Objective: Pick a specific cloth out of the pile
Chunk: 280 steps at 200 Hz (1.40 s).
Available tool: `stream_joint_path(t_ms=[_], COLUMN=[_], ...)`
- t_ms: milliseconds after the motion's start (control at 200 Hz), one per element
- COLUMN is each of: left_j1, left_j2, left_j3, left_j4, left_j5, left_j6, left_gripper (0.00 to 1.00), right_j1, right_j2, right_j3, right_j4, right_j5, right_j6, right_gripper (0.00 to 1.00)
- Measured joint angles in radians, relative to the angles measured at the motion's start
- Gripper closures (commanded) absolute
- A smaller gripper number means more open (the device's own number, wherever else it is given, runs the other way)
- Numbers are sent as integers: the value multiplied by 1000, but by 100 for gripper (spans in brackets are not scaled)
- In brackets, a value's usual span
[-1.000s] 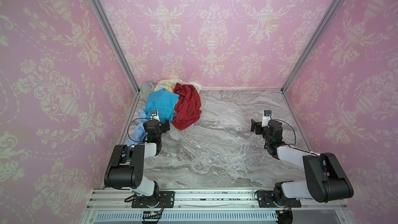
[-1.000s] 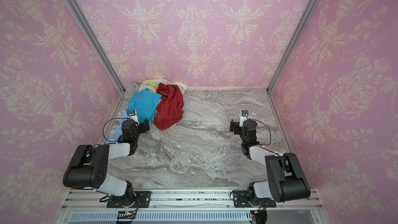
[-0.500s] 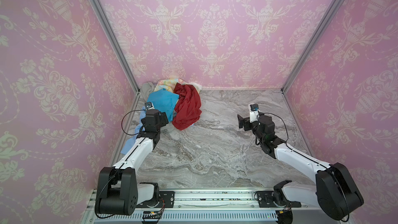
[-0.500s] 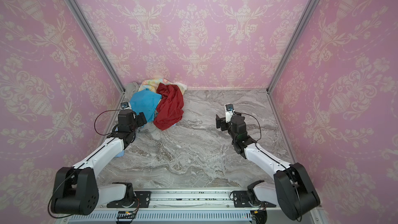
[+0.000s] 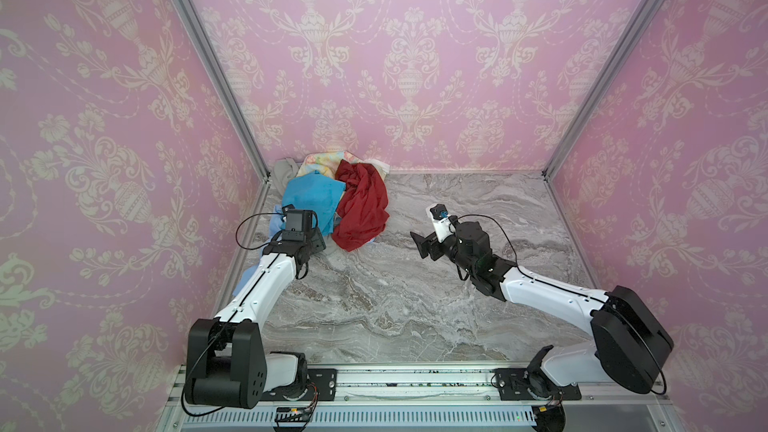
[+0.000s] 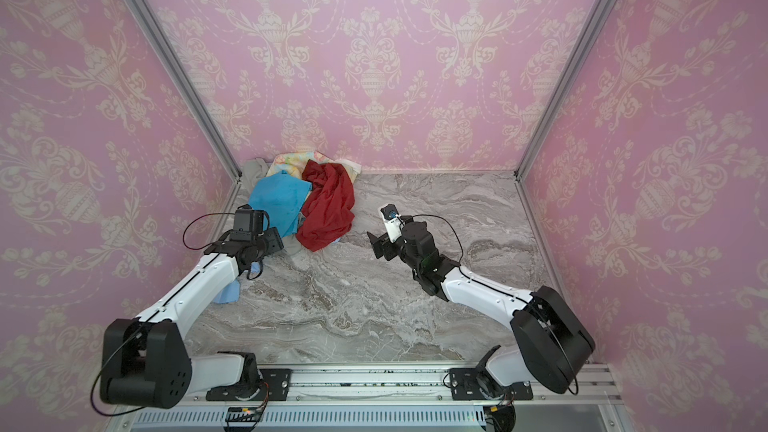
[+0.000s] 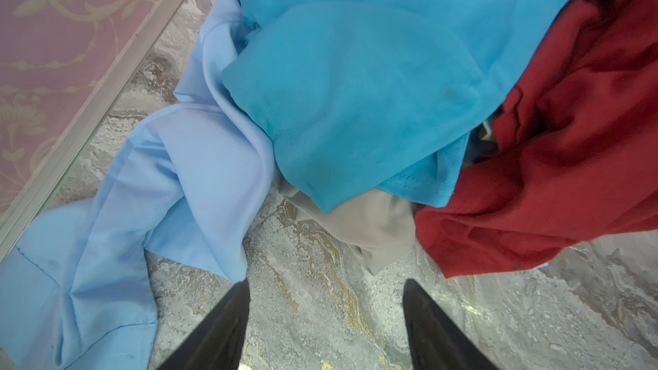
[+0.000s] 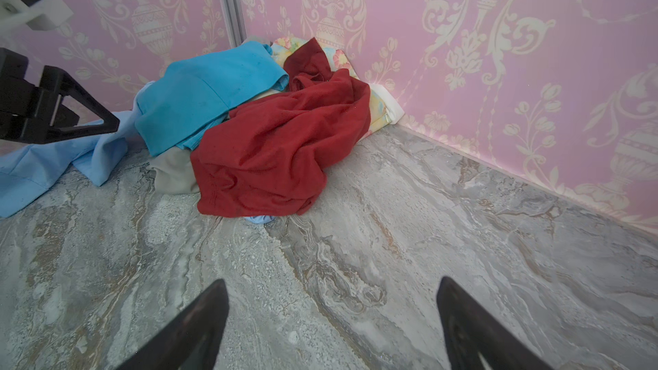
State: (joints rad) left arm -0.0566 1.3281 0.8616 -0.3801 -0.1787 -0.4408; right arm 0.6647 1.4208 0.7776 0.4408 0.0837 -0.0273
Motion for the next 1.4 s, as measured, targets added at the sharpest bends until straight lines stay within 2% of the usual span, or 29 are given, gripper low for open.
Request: stream_joint_path(t_ms=[575, 1161, 1291, 1401], left_j1=[-33, -32, -32, -32], left_j2=[243, 409, 449, 473], left_j3=[69, 149, 177, 179], left_j4=[-35, 55, 78, 93], left_j5=[95, 103, 102, 95], left_j6=[-3, -3, -3, -4], left_gripper=[31, 31, 35, 47], right_j1=[12, 12, 12, 12], right_j2=[39, 53, 53, 53], right_j3=[24, 24, 24, 24], right_j4=[-21, -29, -29, -29], right_j5=[-35, -19, -13, -6], right_j6=[-11, -30, -30, -30], right_gripper=[6, 5, 4, 4])
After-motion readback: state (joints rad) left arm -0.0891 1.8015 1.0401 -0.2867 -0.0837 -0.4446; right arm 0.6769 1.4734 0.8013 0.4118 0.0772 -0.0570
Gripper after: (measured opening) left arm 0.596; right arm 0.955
